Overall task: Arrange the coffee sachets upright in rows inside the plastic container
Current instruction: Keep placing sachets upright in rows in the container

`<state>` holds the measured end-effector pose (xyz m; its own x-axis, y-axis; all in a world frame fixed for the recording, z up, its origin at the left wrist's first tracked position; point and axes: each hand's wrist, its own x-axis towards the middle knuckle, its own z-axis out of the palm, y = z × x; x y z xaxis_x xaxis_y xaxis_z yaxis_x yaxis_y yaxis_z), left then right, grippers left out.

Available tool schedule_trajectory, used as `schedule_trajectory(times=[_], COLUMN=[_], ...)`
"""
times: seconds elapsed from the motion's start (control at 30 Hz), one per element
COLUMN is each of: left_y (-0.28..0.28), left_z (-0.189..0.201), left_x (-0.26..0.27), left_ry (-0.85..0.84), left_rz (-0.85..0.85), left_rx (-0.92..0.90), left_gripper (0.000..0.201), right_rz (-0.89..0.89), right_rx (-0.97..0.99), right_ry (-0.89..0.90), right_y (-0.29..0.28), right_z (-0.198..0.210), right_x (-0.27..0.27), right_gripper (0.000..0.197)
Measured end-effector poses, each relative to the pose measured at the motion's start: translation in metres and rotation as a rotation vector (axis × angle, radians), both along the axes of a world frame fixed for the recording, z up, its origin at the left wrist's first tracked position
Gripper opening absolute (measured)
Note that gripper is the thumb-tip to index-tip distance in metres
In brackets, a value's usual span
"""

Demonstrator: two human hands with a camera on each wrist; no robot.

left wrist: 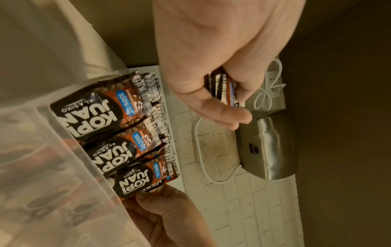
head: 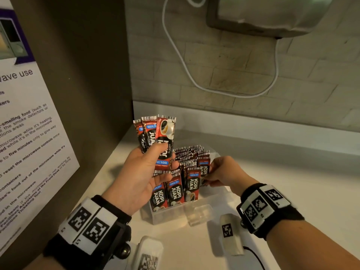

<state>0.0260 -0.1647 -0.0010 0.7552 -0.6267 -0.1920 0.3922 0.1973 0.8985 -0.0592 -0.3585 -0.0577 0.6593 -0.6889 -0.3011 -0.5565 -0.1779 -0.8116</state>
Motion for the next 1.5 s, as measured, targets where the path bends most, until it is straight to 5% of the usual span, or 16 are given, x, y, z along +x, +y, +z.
schedule_trajectory(times=[0.57, 0.7, 0.8, 0.93, 1.13, 1.27, 1.37, 1.5], left_y=[-0.004, -0.002, -0.004, -0.007, -0.009, -0.016, -0.017, -0.013], left_z=[-0.008, -0.01, -0.012, -0.011, -0.01, -0.011, -0.011, -0.009], left_x=[-0.004, -0.001, -0.003, -0.01, -0.005, -0.011, -0.011, 0.002], left_ry=[0.006, -0.04, -0.102, -0.205, -0.192, -0.205, -0.153, -0.045], left_rz=[-0.053, -0.076, -0.146, -0.282, -0.166, -0.113, -0.054, 0.052], left_rx=[0.041, 0.08, 0.136, 0.182, 0.094, 0.057, 0.048, 0.077], left_gripper=[0.017, 0.021, 0.022, 0.017, 0.018, 0.024, 0.026, 0.03], right_rz=[-0.061, -0.133, 0.071, 0.44, 0.496, 0.576, 0.503, 0.185], right_rx=[-0.207, -0.283, -0.129, -0.386, -0.483, -0.383, -0.222, -0.17], right_ry=[0.042, -0.335, -0.609, -0.349, -0.124, -0.153, -0.228, -0.306], right_y=[-0.002, 0.005, 0.022, 0.038, 0.031, 0.038, 0.035, 0.006], right_z=[0.002, 0.038, 0.076, 0.099, 0.089, 0.079, 0.075, 0.062], right_x=[-0.003, -0.016, -0.025, -0.025, -0.025, -0.022, -0.024, -0.033], right_gripper=[0.031, 0.027, 0.031, 0.024, 0.014, 0.02, 0.016, 0.021])
